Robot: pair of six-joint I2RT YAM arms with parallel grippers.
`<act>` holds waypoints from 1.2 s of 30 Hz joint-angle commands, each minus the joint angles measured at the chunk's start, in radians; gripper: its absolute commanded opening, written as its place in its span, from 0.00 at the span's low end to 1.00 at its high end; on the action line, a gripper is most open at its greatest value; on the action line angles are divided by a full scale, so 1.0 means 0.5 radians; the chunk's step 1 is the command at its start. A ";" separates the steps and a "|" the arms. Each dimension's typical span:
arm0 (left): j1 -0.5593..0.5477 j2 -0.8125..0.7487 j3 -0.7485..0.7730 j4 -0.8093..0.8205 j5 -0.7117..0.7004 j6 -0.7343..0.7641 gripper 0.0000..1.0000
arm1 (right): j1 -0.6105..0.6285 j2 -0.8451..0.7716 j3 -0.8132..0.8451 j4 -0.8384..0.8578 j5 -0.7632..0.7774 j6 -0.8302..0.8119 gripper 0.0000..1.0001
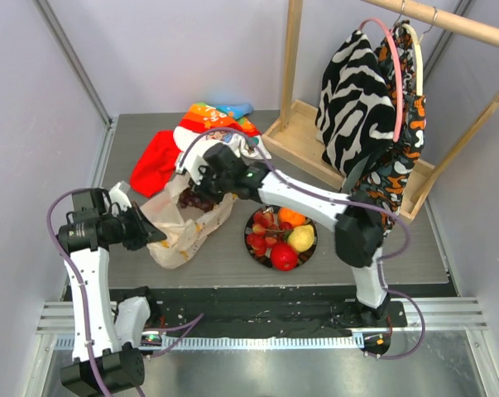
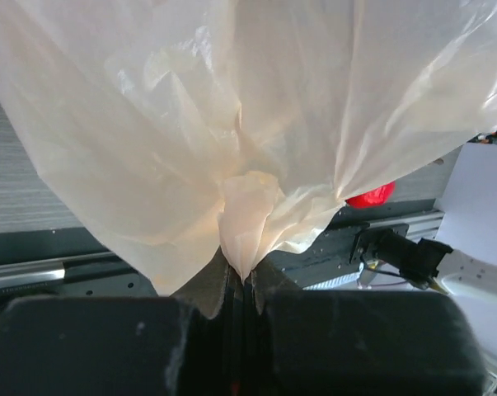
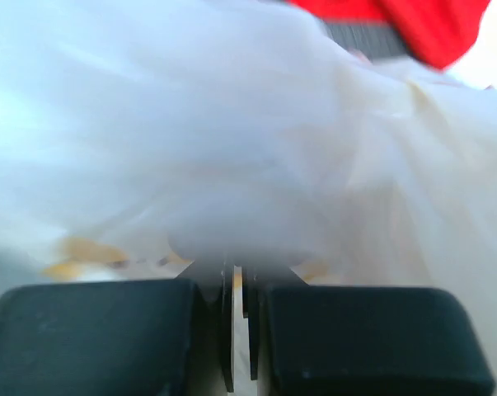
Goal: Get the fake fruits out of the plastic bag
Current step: Take out the fake fruit from the plastic bag, then place the fake fruit on the plate.
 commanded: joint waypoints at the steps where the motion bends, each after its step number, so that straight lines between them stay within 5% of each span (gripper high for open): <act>1: 0.015 0.014 -0.005 0.233 -0.039 -0.090 0.00 | 0.022 -0.418 -0.185 0.048 -0.444 -0.009 0.01; 12: 0.015 0.146 0.065 0.442 -0.269 -0.207 0.00 | 0.022 -0.881 -0.195 -0.362 -0.546 -0.070 0.01; 22: 0.036 0.211 0.072 0.460 -0.340 -0.204 0.00 | -0.033 -1.326 -0.090 -0.814 -0.270 -0.184 0.01; 36: 0.070 0.254 0.102 0.430 -0.297 -0.219 0.00 | -0.303 -1.692 -0.563 -1.023 0.089 -0.518 0.01</act>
